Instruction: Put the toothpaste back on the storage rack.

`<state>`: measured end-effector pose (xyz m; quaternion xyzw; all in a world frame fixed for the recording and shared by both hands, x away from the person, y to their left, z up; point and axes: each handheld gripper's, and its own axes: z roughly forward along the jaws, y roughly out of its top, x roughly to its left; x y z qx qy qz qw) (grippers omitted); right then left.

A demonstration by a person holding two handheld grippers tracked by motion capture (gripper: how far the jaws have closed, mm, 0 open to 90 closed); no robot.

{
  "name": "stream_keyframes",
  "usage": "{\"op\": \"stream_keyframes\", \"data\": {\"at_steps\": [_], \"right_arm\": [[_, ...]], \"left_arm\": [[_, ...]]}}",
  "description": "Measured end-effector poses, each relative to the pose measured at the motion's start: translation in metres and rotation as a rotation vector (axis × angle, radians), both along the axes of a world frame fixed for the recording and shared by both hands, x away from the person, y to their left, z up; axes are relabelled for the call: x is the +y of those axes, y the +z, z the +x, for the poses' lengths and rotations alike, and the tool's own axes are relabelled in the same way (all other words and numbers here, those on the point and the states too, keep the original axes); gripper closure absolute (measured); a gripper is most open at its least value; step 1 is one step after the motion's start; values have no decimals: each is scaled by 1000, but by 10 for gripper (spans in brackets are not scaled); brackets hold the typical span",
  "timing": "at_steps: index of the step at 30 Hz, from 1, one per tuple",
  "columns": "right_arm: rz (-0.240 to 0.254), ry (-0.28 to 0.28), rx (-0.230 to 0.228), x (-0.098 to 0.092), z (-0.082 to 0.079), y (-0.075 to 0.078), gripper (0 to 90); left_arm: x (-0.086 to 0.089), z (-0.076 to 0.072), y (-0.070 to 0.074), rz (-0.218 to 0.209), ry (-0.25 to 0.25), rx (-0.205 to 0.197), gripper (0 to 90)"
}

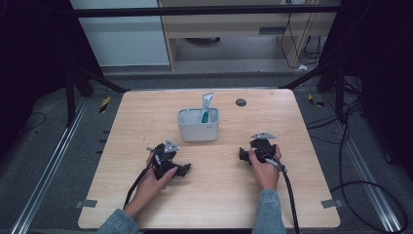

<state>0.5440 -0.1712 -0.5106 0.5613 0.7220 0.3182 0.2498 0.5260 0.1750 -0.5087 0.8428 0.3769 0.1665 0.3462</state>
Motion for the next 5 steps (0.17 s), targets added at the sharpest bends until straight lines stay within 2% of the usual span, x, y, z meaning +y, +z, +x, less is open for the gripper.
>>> {"op": "stream_keyframes", "data": {"at_steps": [5], "right_arm": [[-3, -30, 20, -1, 0, -1, 9]], "left_arm": [[0, 0, 0, 1, -1, 0, 0]]}}
